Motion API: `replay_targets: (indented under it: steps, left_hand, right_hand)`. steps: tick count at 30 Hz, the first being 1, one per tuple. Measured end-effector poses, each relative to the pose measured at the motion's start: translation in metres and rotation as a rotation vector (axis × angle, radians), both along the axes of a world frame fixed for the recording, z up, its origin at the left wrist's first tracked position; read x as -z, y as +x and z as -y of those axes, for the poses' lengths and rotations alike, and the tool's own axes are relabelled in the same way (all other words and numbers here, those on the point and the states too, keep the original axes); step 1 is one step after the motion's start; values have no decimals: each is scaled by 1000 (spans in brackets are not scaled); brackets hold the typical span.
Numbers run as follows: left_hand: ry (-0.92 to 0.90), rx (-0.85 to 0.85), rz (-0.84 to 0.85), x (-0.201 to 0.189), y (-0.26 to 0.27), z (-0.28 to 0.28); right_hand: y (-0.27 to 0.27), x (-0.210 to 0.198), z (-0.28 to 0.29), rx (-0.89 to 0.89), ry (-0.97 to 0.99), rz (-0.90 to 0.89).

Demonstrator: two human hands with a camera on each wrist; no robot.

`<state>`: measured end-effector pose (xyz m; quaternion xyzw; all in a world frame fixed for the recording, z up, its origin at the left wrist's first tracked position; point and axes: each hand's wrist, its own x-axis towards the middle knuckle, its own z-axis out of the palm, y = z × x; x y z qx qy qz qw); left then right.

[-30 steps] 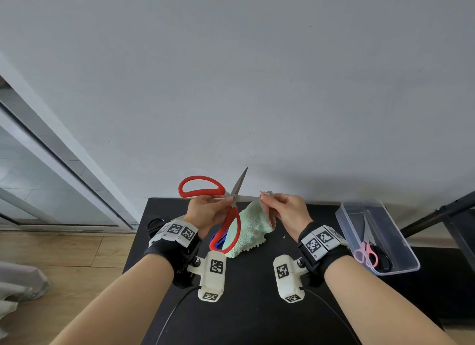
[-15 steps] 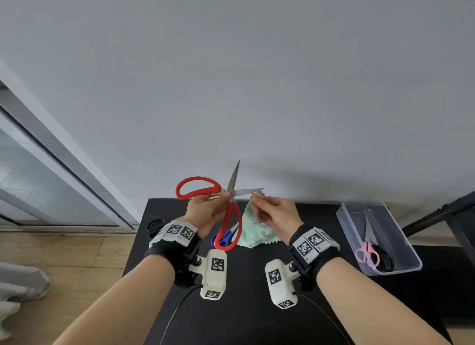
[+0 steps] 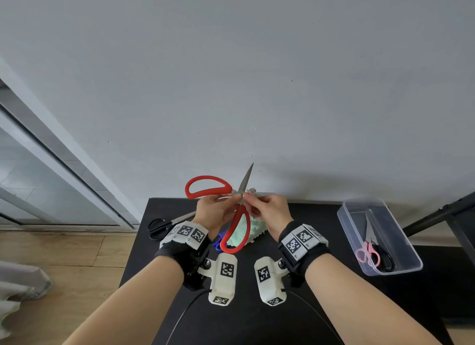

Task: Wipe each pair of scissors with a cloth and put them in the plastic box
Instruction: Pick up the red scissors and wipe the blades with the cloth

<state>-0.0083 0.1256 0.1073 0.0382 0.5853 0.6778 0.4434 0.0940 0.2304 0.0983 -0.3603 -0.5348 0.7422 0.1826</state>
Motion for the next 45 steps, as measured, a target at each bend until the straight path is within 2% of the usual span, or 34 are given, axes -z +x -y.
replay_targets:
  steps: [5,15,20,31,40,45]
  left_hand:
    - [-8,-8,-4,-2,-3,1]
    - [-25,-25,-1,-7,-13,8]
    - [-51,-30,39,-4,-22,20]
    - [-114,130,-109,-13,-20,17]
    - [-207,222,-246,-28,-16,18]
    - [-195,213,-221,-30,-14,18]
  right_hand:
    - [2,-1,0,1,-36,-21]
    - [19,-8,-21,-32,40,32]
    - [34,-8,-38,59,-22,5]
    - [26,-35,-30,-186,92,55]
    - [7,-33,-23,-273,92,76]
    - [2,-27,-19,-284,72,90]
